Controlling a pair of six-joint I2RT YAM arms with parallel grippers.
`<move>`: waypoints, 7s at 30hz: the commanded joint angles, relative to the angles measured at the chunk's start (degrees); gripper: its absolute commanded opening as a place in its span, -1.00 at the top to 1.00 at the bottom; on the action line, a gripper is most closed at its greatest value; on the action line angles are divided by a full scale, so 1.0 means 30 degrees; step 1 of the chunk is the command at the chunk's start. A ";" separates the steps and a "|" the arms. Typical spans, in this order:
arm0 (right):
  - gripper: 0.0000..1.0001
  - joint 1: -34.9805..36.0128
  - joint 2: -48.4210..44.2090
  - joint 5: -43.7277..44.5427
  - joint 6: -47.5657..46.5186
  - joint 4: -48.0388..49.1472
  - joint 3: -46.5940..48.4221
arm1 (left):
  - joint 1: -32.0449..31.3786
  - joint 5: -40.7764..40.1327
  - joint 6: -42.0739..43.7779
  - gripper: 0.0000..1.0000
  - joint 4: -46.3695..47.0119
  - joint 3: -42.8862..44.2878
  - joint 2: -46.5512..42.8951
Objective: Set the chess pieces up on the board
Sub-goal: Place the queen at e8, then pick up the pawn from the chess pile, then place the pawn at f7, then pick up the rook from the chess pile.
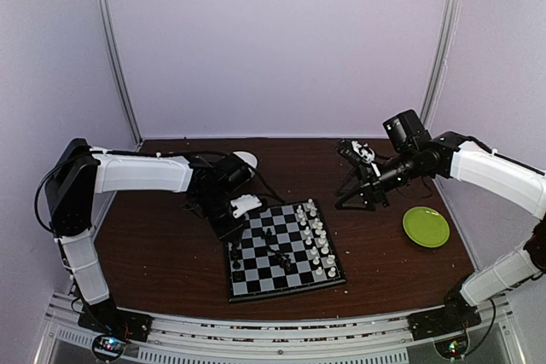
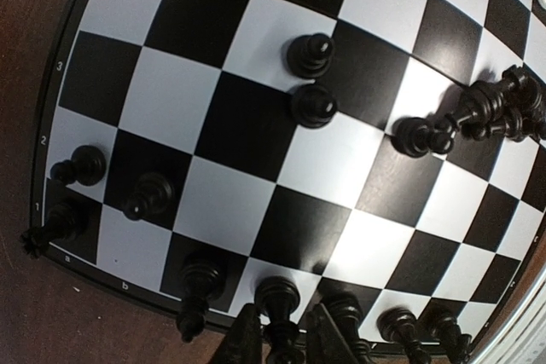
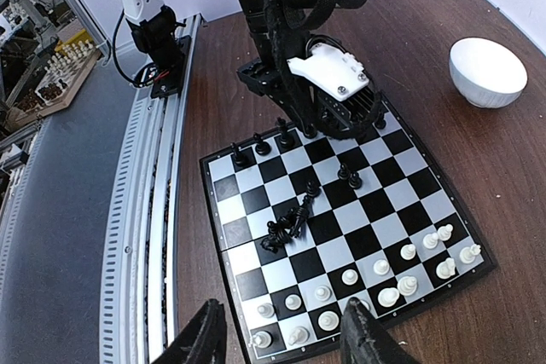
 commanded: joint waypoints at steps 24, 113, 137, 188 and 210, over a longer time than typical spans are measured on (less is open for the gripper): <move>0.15 0.1836 0.1426 0.5581 0.0957 0.0157 0.2554 | 0.1510 -0.3363 -0.1043 0.34 0.6460 0.4038 -0.5193; 0.88 0.8749 1.9409 1.2145 0.1440 -0.6678 2.1259 | 0.4187 -0.4150 -0.3025 -0.47 1.1212 -0.2348 -1.1379; 0.87 0.8820 2.1243 1.2360 0.1645 -0.6574 2.2036 | 0.4198 -0.3945 -0.3037 -0.47 1.1095 -0.2230 -1.1253; 0.36 0.6749 0.2519 0.7857 0.0400 0.0195 -0.0426 | 0.0054 0.3055 0.1254 -0.09 0.7072 -0.3827 -0.8990; 0.32 -0.0032 -0.0894 0.2980 0.0551 0.1052 -0.1942 | -0.3769 0.1000 0.7365 0.20 0.2195 0.4046 0.1896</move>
